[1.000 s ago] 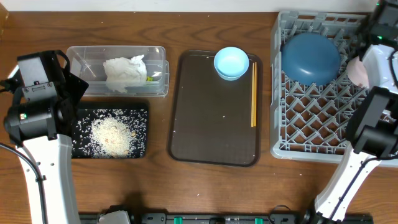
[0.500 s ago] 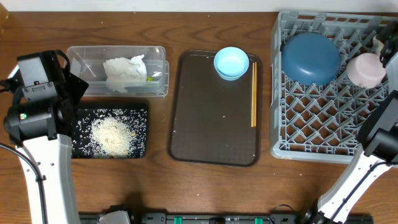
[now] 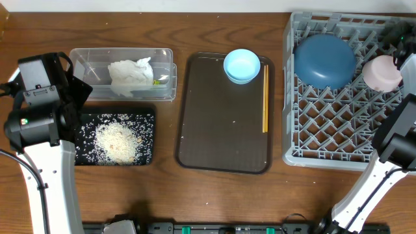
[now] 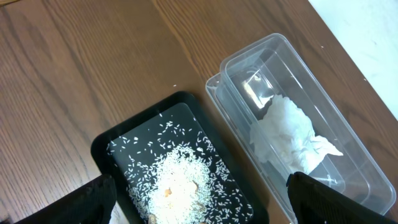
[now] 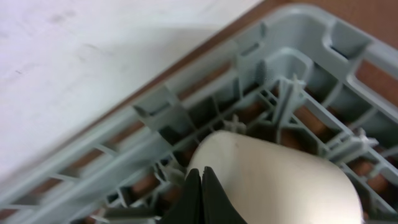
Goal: Sort waste into correct bins and load items into the dishwasher rack
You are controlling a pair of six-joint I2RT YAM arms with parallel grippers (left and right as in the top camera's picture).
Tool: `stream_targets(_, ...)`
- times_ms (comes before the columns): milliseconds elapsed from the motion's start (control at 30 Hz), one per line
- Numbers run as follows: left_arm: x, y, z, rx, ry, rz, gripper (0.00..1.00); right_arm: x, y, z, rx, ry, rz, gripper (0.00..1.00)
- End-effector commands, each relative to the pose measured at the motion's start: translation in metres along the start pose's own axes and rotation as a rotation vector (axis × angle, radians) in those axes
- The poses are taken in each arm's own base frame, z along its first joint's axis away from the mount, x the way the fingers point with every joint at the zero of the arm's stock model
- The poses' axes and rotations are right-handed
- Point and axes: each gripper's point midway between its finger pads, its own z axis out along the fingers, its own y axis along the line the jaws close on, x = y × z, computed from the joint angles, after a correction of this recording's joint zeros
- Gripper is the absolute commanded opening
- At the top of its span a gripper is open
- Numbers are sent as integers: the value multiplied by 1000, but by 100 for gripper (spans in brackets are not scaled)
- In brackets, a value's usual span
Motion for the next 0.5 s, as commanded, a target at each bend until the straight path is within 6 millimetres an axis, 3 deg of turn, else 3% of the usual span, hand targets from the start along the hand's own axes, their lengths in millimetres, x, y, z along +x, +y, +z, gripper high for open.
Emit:
stream_targets(0,-2,5,2,-24,-8,-14,90,7,-13,8,46,13,17,1)
stream_targets(200,-2,5,2,-24,-8,-14,90,-7,-17,-6,82,-11,18,1)
stream_targets(467,-2,5,2,-24,-8,-14,90,-27,-55,-46,316,-36,9,1)
